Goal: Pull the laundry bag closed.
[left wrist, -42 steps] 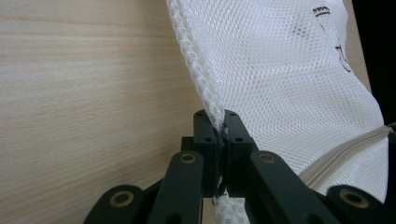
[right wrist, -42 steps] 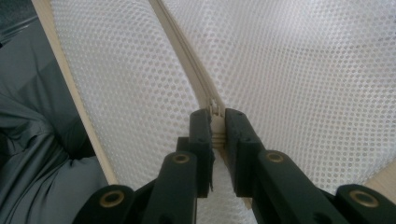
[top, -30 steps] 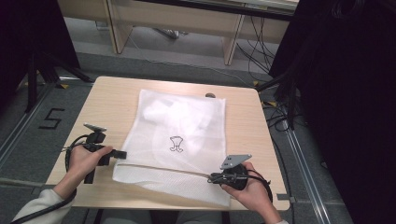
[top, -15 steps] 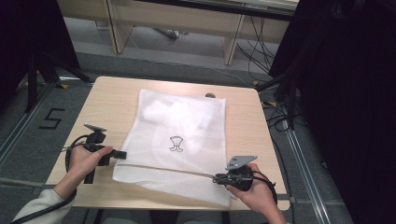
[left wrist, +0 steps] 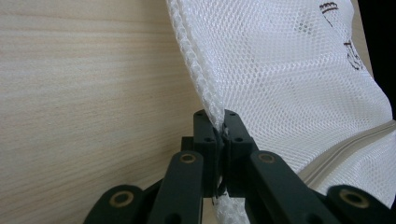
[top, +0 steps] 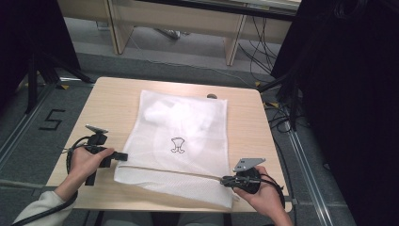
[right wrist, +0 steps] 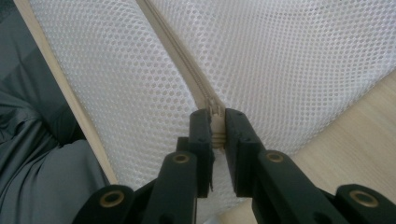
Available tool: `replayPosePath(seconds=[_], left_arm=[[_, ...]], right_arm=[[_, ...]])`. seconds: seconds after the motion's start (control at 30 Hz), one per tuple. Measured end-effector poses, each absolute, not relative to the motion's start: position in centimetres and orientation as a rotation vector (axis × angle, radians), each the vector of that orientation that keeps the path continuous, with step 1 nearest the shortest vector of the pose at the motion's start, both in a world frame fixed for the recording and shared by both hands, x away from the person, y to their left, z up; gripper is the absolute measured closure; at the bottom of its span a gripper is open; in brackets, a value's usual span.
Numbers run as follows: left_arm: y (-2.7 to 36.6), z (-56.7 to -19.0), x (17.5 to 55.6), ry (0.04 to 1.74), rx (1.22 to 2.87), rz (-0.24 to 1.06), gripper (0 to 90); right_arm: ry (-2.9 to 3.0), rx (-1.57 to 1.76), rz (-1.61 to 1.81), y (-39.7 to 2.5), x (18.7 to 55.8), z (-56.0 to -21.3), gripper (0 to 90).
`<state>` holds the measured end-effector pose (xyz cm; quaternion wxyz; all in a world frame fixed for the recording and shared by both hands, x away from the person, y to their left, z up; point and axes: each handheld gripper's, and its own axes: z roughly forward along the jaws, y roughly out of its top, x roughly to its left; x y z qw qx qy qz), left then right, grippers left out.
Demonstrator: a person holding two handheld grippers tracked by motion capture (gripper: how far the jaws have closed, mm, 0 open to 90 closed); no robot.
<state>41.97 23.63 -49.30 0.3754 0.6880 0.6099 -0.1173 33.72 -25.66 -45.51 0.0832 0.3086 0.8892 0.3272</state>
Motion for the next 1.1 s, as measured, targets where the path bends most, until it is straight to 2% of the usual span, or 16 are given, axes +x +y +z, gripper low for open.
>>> replayPosePath(seconds=[0.7,0.8,0.87,0.93,0.97,1.0,1.1], left_arm=[[23.5,-49.5,42.0,1.538,1.783,-0.313,85.7],[22.8,-49.5,41.7,1.591,1.752,-0.337,85.6],[22.9,-49.8,41.6,1.555,1.81,-0.32,85.6],[23.1,-49.8,41.7,1.555,1.796,-0.318,85.7],[23.1,-49.6,41.7,1.593,1.756,-0.345,85.7],[23.4,-49.9,41.9,1.556,1.771,-0.329,85.7],[23.1,-49.8,41.6,1.6,1.753,-0.353,85.6]], right_arm=[[2.653,1.021,0.939,-28.2,33.8,-46.1,82.6],[2.684,1.042,0.887,-28.5,33.9,-45.9,82.6],[2.694,1.007,0.855,-28.5,34.1,-46.2,82.5],[2.678,0.982,0.88,-28.5,34.2,-46.7,82.6],[2.736,1.097,0.804,-28.3,33.7,-46.1,82.6],[2.738,1.063,0.817,-28.5,33.9,-46.2,82.6],[2.739,1.06,0.835,-28.5,33.9,-46.3,82.6]])
